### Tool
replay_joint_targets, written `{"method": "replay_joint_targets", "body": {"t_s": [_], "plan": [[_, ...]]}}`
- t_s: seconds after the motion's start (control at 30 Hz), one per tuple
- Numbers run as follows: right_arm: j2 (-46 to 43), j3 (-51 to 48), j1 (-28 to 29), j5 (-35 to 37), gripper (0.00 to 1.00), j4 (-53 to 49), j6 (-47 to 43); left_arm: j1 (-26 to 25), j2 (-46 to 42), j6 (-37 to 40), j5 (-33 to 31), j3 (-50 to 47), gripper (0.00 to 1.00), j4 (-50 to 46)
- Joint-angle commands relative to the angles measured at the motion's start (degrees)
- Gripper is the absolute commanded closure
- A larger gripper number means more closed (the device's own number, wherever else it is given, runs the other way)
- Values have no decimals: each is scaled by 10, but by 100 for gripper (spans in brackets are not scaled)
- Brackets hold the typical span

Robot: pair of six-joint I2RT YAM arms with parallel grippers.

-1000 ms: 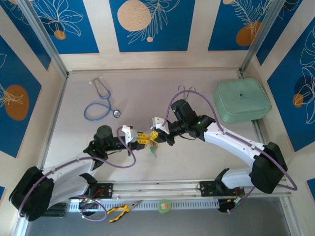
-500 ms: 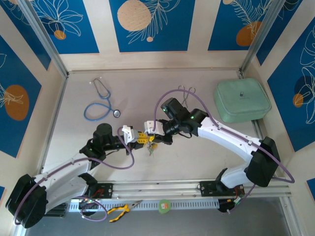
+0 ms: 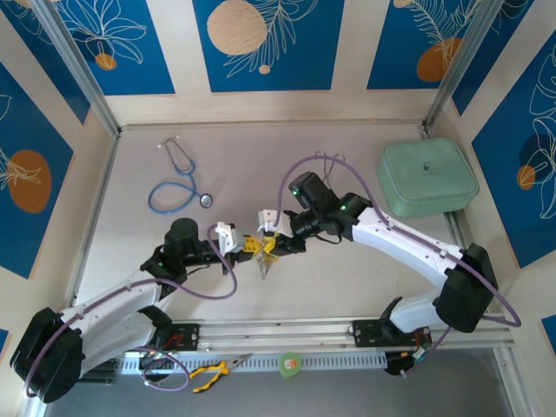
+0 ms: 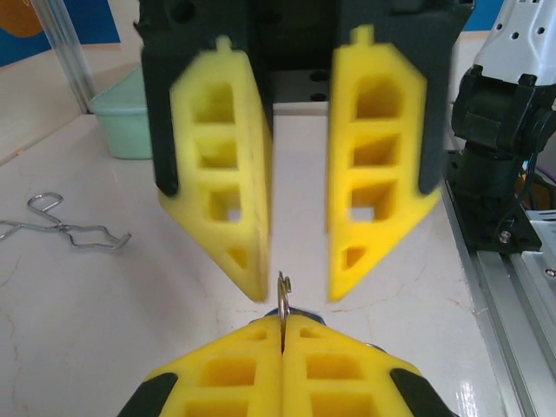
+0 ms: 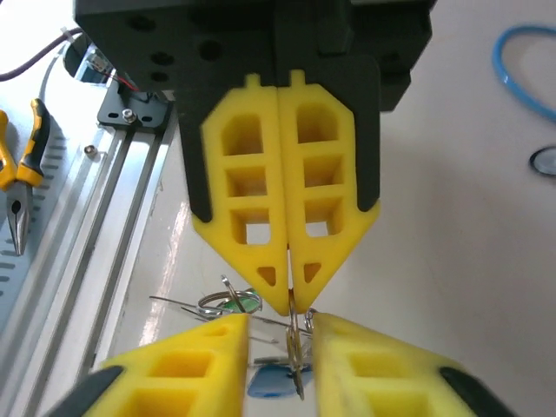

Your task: Put the keys on the keyring

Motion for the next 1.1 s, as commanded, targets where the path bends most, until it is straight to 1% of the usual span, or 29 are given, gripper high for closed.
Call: {"method": "replay_joint_targets", "body": {"t_s": [0.0, 0.1, 0.23, 0.53, 0.77, 0.8, 0.87, 0.97, 1.03, 1.07], "plan": [[-33, -28, -26, -56, 70, 30, 6, -4, -1, -12, 7, -15, 100, 58], [-33, -38, -37, -59, 70, 29, 10, -3, 2, -21, 10, -22, 100, 82], [-24, -44, -35, -74, 69, 41, 18, -4, 2, -28, 16, -27, 100, 98], [-5, -42, -28, -86, 72, 51, 17, -3, 7, -38, 18, -30, 100, 121], [7, -30, -23, -80, 82, 51, 11, -4, 3, -42, 20, -31, 100, 124], [9, -28, -23, -79, 86, 51, 9, -3, 3, -41, 20, -31, 100, 125], [11, -24, -22, -76, 100, 48, 7, -4, 2, -43, 18, -31, 100, 124], [11, -13, -17, -65, 100, 32, -5, -3, -2, -37, 1, -26, 100, 103], [12, 0, -9, -46, 100, 8, -22, -3, -5, -25, -12, -14, 78, 62], [15, 9, -4, -34, 100, -7, -32, -3, -6, -16, -13, -7, 75, 40]]}}
